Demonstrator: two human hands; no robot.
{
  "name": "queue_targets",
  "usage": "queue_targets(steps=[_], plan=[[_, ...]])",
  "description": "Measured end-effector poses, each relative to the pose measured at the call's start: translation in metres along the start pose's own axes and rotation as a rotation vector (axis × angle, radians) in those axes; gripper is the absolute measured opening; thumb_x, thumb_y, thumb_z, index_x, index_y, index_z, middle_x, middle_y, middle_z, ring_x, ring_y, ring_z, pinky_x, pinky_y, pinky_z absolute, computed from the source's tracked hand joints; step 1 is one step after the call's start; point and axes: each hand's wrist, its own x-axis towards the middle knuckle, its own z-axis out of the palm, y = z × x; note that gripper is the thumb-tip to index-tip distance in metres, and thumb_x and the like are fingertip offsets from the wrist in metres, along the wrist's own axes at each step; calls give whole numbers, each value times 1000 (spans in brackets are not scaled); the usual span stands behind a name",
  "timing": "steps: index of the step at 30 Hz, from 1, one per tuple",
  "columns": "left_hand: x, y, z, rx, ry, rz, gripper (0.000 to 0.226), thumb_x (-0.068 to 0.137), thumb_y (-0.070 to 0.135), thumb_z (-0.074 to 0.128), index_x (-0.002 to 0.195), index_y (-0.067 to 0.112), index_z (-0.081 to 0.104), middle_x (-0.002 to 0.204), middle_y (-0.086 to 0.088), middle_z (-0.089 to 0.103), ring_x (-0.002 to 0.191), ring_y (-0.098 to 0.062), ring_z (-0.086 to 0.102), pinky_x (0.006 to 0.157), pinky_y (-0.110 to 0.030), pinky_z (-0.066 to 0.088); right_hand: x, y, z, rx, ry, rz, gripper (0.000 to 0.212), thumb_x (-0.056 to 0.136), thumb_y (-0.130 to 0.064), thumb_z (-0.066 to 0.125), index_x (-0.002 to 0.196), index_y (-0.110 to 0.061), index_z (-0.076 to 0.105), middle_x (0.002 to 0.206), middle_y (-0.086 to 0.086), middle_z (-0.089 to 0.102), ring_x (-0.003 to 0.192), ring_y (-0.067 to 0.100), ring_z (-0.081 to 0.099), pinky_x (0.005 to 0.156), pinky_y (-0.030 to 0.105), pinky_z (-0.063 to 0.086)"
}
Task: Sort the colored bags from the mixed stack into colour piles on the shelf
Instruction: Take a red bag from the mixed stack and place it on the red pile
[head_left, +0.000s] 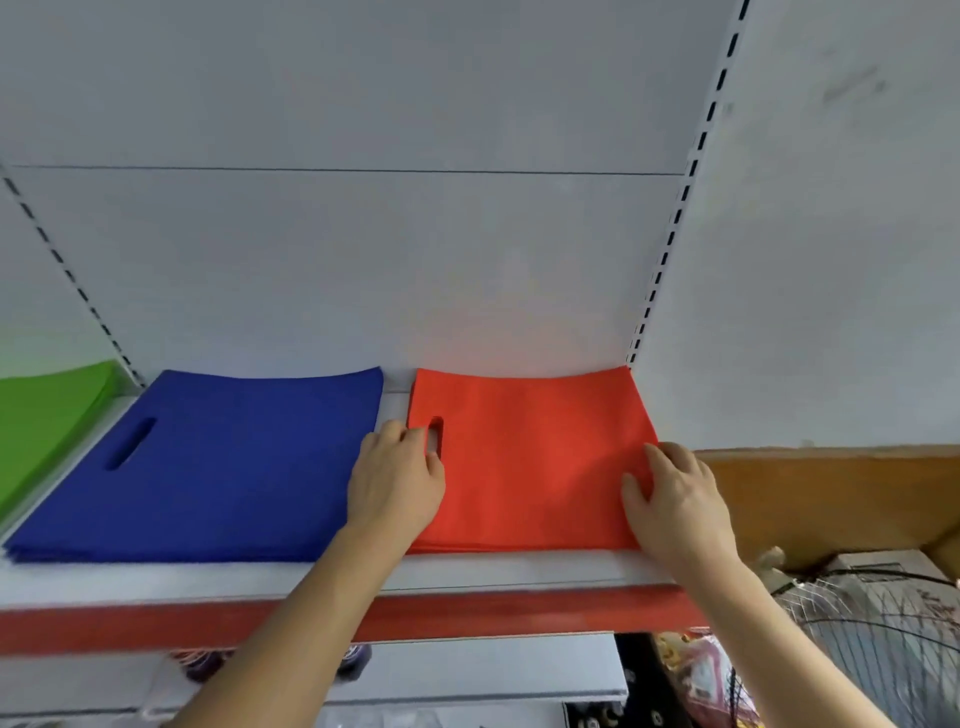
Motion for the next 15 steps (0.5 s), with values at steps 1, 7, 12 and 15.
queue_targets(steps=[1, 7, 12, 15], plan=[[-1, 1, 0, 18, -12, -4, 33, 104, 37, 50, 127, 19, 65, 120, 0, 59, 98, -18, 51, 70, -29, 38, -1, -2, -1, -12, -24, 6, 47, 98, -41, 61, 134, -11, 61, 144, 11, 55, 127, 41, 51, 103, 50, 50], [-1, 5, -3, 88, -98, -9, 40, 105, 50, 44, 122, 19, 62, 112, 1, 60, 96, -18, 53, 70, -32, 44, -2, -7, -5, -69, -143, 22, 59, 98, -65, 48, 130, -16, 56, 150, 8, 48, 133, 37, 49, 103, 49, 49], [-3, 10, -9, 107, -96, -24, 50, 105, 51, 45, 140, 18, 55, 132, -4, 56, 115, -24, 55, 84, -36, 51, 1, -9, -14, -154, -151, -5, 64, 97, -69, 42, 138, -20, 50, 155, 13, 42, 141, 38, 43, 108, 50, 46], [-11, 9, -21, 127, 2, -20, 60, 103, 53, 46, 151, 16, 48, 156, -11, 42, 140, -31, 42, 109, -44, 46, 0, -18, -18, -190, -32, -83, 71, 98, -66, 44, 151, -19, 44, 165, 16, 32, 152, 36, 30, 116, 52, 39]])
